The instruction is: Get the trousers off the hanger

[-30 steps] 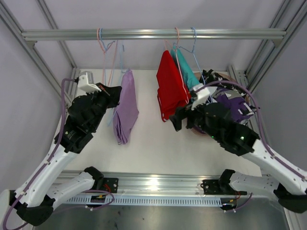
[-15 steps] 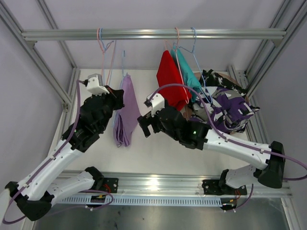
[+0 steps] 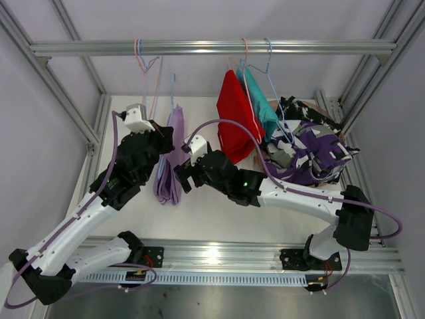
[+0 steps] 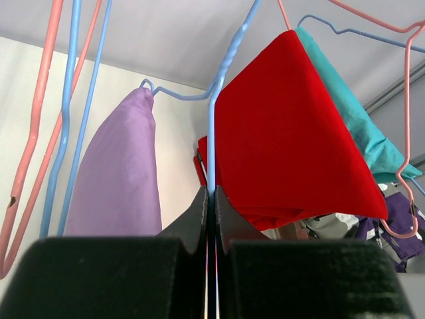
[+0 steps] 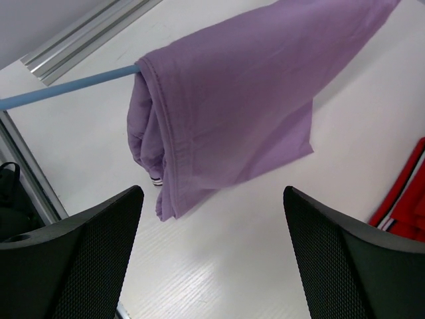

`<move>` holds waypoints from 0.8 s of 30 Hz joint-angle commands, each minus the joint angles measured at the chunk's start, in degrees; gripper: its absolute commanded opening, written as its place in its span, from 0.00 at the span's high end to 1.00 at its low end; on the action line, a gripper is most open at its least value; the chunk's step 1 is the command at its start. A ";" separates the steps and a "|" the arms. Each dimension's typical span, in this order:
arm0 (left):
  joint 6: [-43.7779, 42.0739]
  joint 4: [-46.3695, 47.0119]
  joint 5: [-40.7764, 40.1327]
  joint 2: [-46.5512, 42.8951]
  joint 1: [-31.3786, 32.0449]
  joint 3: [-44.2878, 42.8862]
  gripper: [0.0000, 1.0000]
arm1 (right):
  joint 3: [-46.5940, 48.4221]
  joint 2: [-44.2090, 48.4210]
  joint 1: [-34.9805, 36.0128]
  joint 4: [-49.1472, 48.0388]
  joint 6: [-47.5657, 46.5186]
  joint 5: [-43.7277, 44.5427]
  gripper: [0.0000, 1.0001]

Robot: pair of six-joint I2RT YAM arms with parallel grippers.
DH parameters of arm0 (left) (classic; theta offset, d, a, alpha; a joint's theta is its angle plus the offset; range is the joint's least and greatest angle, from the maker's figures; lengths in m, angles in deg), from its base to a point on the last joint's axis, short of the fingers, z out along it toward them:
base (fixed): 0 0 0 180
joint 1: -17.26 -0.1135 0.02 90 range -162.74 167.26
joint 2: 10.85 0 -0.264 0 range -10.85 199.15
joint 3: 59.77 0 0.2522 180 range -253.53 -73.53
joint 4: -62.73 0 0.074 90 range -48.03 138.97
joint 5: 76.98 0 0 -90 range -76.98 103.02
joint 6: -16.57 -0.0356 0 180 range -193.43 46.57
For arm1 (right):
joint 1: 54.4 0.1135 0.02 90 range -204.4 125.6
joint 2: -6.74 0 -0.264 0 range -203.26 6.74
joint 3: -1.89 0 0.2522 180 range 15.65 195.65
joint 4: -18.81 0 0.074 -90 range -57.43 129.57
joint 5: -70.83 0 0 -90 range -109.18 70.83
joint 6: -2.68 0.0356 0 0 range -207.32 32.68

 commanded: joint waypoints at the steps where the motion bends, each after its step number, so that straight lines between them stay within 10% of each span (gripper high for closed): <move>1: 0.29 2.37 -0.93 -0.13 0.53 0.13 1.00 | 1.97 -1.04 0.54 -6.02 0.59 -2.08 0.10; 24: 1.00 1.41 0.30 0.49 0.53 0.22 1.00 | 1.00 -9.31 0.36 -17.44 -1.34 11.17 0.15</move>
